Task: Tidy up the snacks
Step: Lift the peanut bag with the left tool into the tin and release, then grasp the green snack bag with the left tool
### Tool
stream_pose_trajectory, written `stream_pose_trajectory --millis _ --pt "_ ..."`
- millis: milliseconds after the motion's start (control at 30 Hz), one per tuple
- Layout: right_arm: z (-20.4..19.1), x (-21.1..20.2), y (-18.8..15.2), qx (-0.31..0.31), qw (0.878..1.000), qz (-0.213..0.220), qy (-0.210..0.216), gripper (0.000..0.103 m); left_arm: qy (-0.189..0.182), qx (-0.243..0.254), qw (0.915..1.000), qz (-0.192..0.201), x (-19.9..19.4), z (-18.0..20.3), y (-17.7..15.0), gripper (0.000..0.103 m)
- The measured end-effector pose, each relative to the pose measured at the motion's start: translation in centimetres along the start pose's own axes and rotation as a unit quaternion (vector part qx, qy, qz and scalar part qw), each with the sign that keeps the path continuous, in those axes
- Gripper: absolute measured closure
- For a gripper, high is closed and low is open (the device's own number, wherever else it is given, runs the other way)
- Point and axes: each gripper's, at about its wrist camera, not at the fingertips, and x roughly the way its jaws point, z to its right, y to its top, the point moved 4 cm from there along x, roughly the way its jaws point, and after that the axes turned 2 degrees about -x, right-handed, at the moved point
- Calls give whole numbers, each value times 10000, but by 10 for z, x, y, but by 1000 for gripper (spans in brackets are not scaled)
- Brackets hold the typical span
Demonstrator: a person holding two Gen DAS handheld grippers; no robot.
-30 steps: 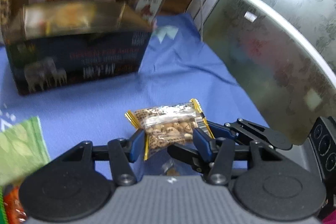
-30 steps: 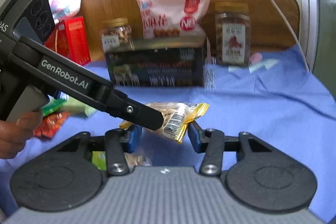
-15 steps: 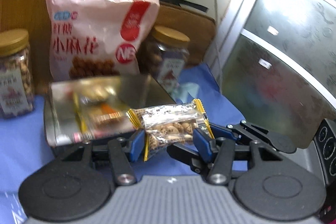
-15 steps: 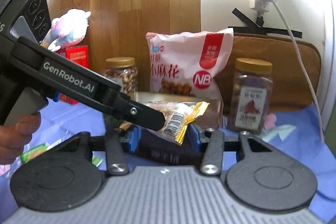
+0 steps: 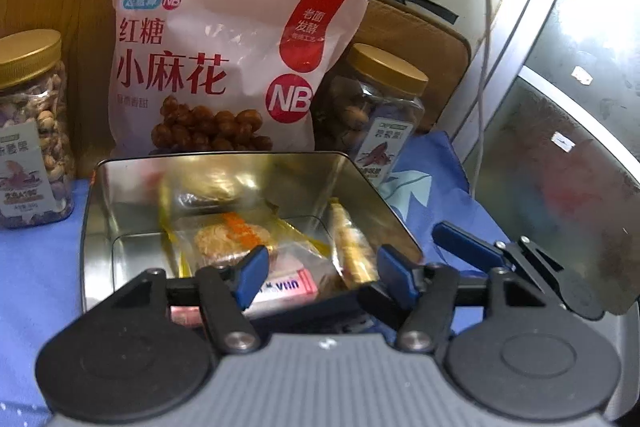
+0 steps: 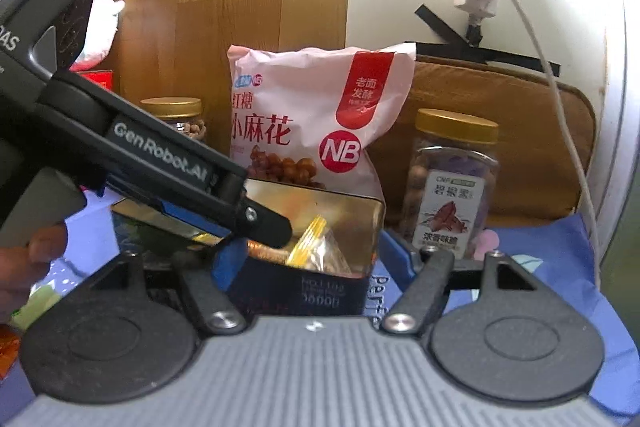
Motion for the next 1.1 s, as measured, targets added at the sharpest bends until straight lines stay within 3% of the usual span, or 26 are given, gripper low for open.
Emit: stream_pose_trajectory --millis 100,200,367,500,700,833,933,1000,1100 --pt "1 -22 -4 151 9999 33 54 28 -154 94 9998 123 -24 7 -8 42" --pt "3 -52 -14 578 9974 -84 413 28 -403 138 9990 115 -49 14 -26 42" --pt "5 -88 -51 1391 9807 -746 1154 28 -760 197 9962 -366 -75 21 -78 42" --pt "6 -108 -79 1898 9665 -1209 1231 28 -956 70 9921 -810 -88 18 -120 42" --pt "-1 -131 -97 2440 9458 -1502 1526 29 -1044 -353 9874 -1132 -108 6 -159 42" --pt "-12 -137 -92 2307 9493 -1483 1539 30 -1106 -591 9832 -1327 -108 0 -177 40" --pt "-19 -144 -87 2185 9489 -1372 1817 34 -1247 -718 9808 -1315 -108 0 -182 40" --pt "-28 -146 -88 2033 9482 -1464 1952 41 -1307 -770 9796 -1320 -107 1 -184 40" --pt "-43 -148 -92 1701 9516 -1565 2025 42 -1379 -801 9785 -1310 -107 2 -185 40"
